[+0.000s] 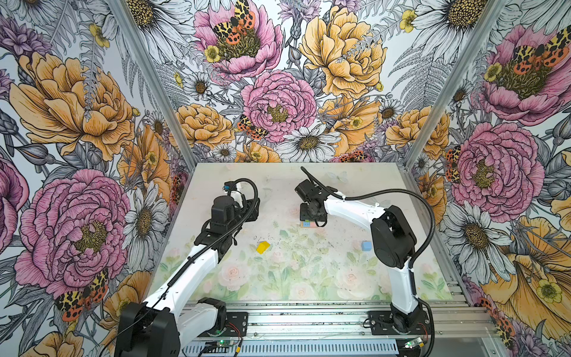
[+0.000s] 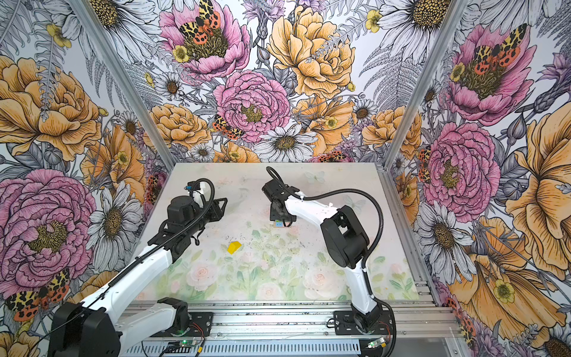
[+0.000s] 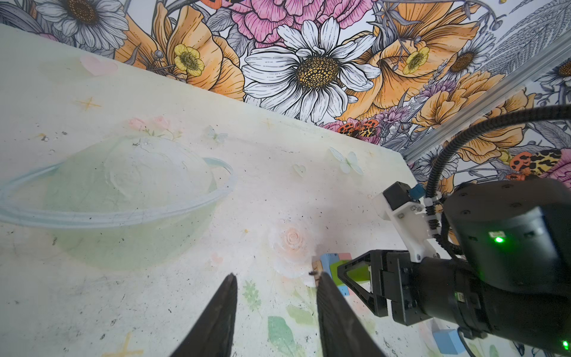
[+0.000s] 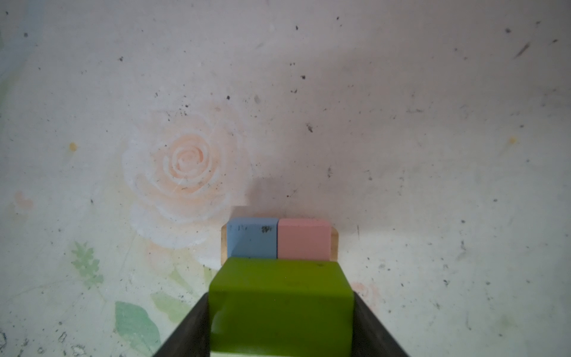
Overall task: Build the wood block tower
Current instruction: 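Lower the lime-green block onto the light-blue and pink blocks with the right gripper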
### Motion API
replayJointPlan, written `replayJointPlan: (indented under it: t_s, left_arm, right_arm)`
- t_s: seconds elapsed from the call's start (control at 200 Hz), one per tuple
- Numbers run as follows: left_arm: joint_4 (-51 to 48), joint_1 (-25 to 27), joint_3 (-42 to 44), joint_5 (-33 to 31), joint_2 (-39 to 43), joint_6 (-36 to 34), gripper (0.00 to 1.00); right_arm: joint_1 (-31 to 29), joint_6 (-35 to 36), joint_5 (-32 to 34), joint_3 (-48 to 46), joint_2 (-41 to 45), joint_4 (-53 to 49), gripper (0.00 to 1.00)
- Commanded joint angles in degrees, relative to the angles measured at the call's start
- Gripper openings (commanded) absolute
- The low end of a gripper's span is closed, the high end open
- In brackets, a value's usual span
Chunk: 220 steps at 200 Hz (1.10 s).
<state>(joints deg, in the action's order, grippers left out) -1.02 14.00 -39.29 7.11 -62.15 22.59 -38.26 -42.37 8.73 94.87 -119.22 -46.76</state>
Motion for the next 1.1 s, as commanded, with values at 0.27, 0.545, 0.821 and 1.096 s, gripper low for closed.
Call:
replayJointPlan:
  t_s: [0.27,0.545,0.821,1.096]
  left_arm:
    - [0.9,-0.6,0.1,1.1,-0.2,-0.1,0.44]
    - [0.8,-0.6,0.1,1.0,-0.2,-0.1,0.44]
    - [0.9,-0.7,0.1,1.0,-0.2,-0.1,0.44]
    - [0.9,-0.8,0.0,1.1,-0.3,-0.1,0.44]
  right_arm:
    - [-0.4,1.1,-1.6,2.0,-0.7,0.6,0.27]
    - [-0.5,1.5,-1.7,2.6,-1.2,-0.2,0.28]
    - [-0.4,1.8,-1.8,3.2,-1.9,-0.8,0.34]
    - [-0.4,2.1,-1.1,3.3,-1.6,-1.7,0.36]
